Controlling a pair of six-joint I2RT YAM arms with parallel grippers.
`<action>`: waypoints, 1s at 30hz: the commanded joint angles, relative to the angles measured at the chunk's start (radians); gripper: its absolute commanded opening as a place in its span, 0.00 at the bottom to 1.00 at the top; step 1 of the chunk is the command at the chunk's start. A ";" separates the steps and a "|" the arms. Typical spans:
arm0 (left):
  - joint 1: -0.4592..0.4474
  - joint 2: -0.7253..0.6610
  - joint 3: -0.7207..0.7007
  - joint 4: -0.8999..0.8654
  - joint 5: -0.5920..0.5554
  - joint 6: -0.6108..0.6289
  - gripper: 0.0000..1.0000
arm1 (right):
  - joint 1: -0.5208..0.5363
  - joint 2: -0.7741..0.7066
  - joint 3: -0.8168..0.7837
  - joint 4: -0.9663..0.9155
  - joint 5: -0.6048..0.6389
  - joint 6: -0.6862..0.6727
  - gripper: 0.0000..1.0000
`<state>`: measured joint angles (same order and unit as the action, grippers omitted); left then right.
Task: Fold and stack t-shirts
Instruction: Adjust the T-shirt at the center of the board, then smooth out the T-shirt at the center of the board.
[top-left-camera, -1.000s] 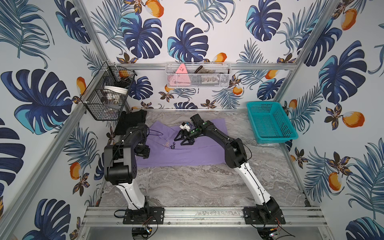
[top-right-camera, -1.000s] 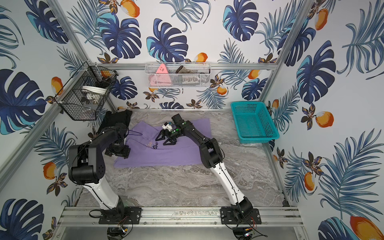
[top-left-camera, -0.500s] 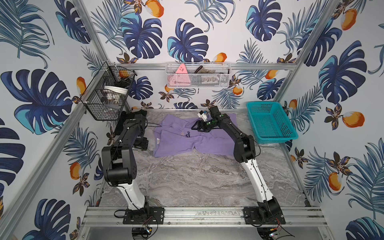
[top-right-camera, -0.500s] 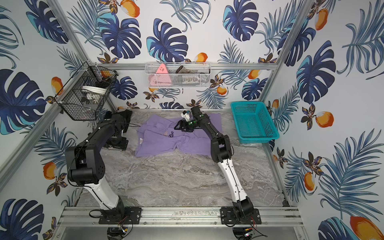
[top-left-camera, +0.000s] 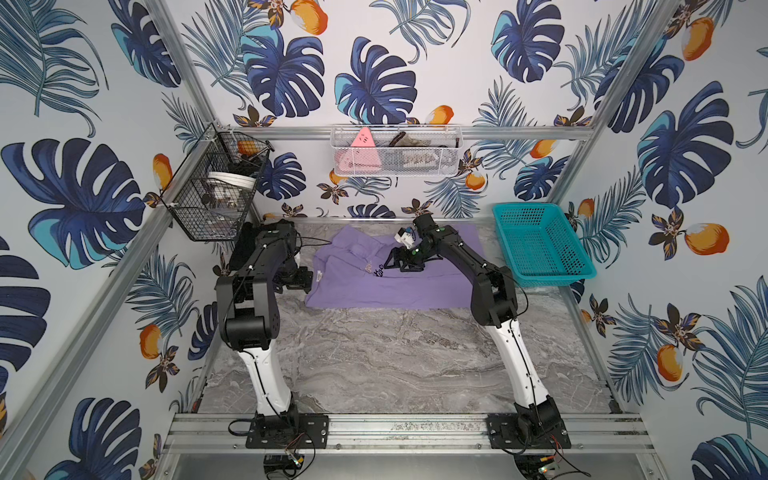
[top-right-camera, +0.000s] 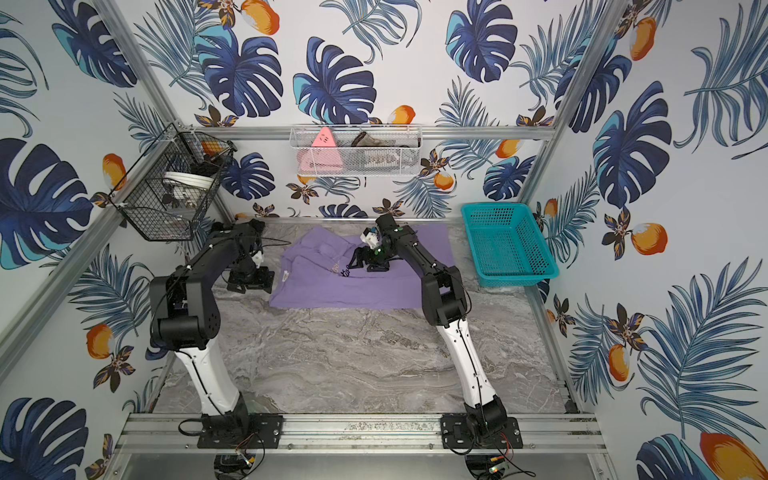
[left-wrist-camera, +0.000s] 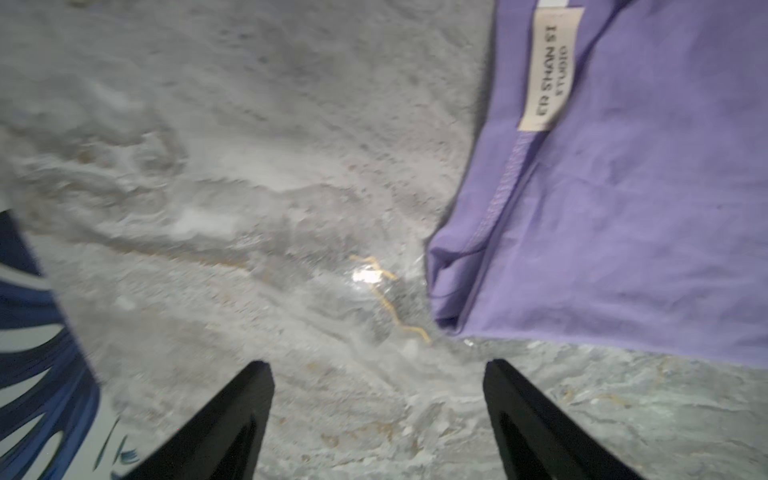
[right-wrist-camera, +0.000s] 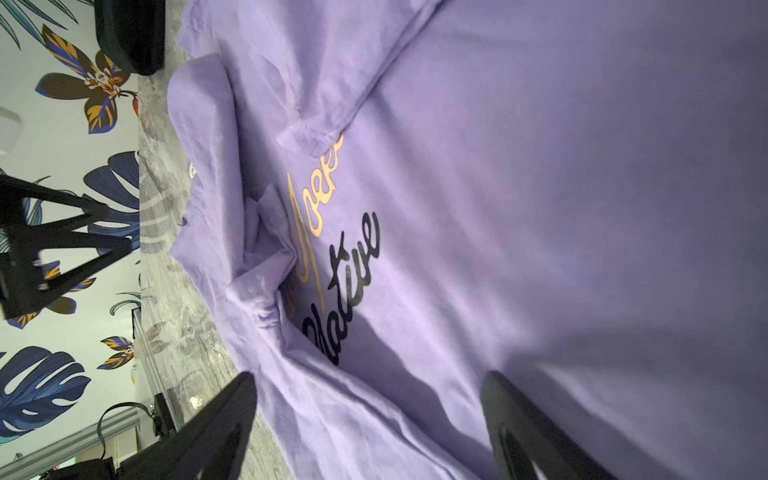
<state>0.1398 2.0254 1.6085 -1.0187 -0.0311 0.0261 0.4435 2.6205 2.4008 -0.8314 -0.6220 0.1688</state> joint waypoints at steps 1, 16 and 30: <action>-0.047 0.060 0.020 0.032 0.014 -0.020 0.87 | 0.020 0.004 0.035 -0.016 -0.009 0.033 0.88; -0.057 -0.052 -0.298 0.086 -0.318 -0.002 0.88 | 0.114 0.140 0.223 0.079 -0.106 0.135 0.78; -0.049 -0.085 -0.245 0.098 -0.240 -0.018 0.90 | 0.220 0.220 0.256 0.227 -0.239 0.274 0.76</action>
<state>0.0879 1.9610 1.3560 -0.9340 -0.2939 0.0063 0.6537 2.8304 2.6450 -0.6842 -0.8143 0.3862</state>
